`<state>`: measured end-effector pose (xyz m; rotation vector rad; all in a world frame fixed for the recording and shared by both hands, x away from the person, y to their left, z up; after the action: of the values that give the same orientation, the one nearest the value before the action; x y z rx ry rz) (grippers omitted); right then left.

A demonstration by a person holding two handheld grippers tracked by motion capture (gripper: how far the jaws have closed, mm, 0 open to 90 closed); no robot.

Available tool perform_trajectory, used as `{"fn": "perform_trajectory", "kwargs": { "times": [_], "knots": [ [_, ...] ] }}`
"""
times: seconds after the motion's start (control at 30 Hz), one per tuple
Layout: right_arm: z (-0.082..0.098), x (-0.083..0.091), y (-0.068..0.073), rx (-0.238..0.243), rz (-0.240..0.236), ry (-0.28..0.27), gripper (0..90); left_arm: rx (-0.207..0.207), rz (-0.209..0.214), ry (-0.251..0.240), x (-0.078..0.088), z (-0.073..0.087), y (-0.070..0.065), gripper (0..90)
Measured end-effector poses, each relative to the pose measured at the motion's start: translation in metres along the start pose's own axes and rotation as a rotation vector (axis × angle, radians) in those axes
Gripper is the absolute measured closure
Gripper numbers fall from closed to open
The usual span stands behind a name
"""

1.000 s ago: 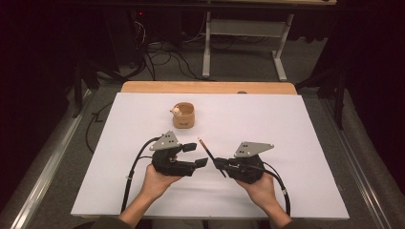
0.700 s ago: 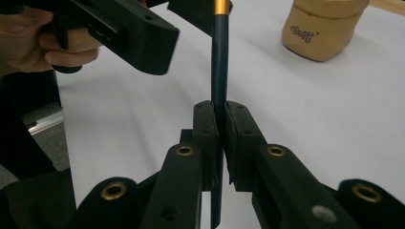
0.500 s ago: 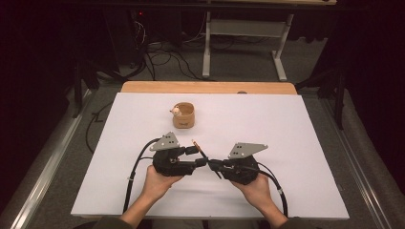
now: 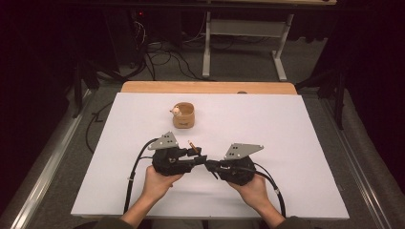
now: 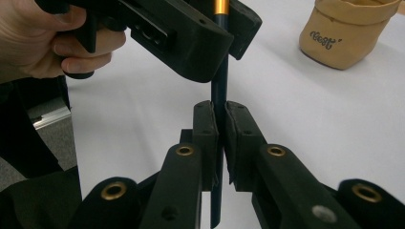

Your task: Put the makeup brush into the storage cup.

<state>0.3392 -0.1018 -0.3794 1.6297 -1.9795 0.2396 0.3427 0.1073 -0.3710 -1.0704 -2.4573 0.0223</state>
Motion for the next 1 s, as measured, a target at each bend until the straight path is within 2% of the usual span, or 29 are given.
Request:
{"fn": "perform_trajectory", "kwargs": {
  "times": [0.67,1.0],
  "knots": [
    [-0.0005,-0.0058,0.0016,0.011,-0.003,0.007,85.7,0.018,0.023,0.004,-0.0018,0.0017,-0.0008,81.9],
    [0.0002,-0.0078,0.0015,0.015,0.005,0.004,84.9,0.006,0.02,0.013,-0.0015,0.0015,0.0001,82.9]
  ]
}}
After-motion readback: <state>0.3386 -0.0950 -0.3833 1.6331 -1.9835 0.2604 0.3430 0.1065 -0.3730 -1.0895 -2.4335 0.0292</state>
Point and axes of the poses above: each handheld gripper's, and its own axes: x roughly backward along the jaws, z roughly out of its underside, y roughly to its left, the point moved 2 cm from there along -x, roughly forward along the jaws, and after that the axes turned 14 degrees about -z, right-handed, at the moved point
